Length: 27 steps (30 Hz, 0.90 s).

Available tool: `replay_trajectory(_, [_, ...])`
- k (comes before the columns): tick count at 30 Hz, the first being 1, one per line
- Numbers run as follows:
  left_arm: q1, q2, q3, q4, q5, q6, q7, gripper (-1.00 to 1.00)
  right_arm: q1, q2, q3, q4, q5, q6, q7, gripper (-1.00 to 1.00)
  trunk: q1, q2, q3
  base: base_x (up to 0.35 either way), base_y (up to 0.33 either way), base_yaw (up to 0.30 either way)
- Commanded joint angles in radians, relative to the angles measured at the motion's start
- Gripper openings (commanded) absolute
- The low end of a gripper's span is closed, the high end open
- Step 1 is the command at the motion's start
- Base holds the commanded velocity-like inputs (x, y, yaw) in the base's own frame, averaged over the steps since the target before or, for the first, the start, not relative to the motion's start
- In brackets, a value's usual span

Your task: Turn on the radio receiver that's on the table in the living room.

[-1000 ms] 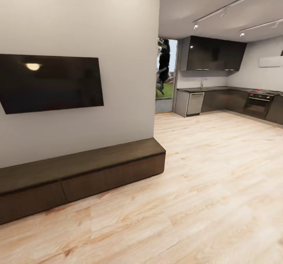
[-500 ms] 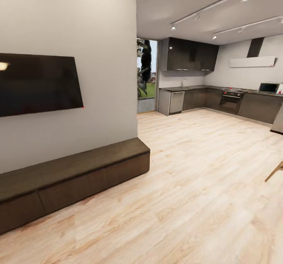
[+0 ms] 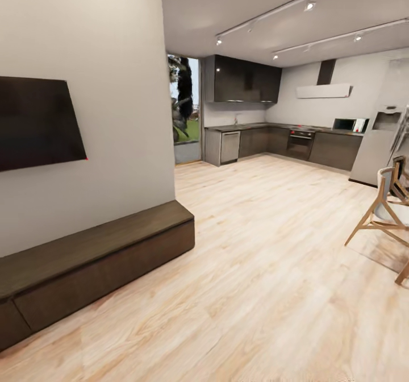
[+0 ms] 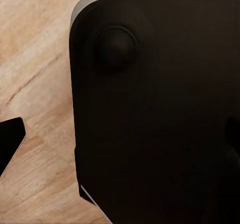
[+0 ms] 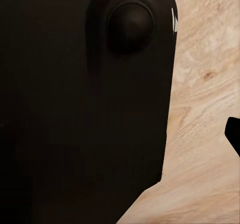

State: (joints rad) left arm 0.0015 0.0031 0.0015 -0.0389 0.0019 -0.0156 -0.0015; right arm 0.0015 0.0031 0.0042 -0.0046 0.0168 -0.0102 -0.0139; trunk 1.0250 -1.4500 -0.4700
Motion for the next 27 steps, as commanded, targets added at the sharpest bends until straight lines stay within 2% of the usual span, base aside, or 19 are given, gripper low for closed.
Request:
replay_trajectory(1, [0.0,0.0,0.0,0.0,0.0,0.0,0.0,1.0,0.0,0.0,0.0,0.0,0.0,0.0,0.0,1.0,0.0,0.0,0.0,0.0,0.0,-0.294])
replay_trajectory(7, [0.0,0.001,-0.004,-0.001,-0.001,0.0,0.0,1.0,0.0,0.0,0.0,0.0,0.0,0.0,0.0,1.0,0.0,0.0,0.0,0.0,0.0,-0.294])
replay_trajectory(12, [0.0,0.012,-0.005,-0.008,-0.003,-0.001,0.0,1.0,0.0,0.0,-0.001,0.0,0.0,0.0,0.0,1.0,0.0,0.0,0.0,0.0,0.0,-0.294])
replay_trajectory(27, [0.0,0.014,-0.008,-0.009,-0.003,-0.001,-0.001,1.0,0.0,0.0,-0.003,0.0,-0.001,0.0,0.0,1.0,0.0,0.0,0.0,0.0,0.0,-0.294])
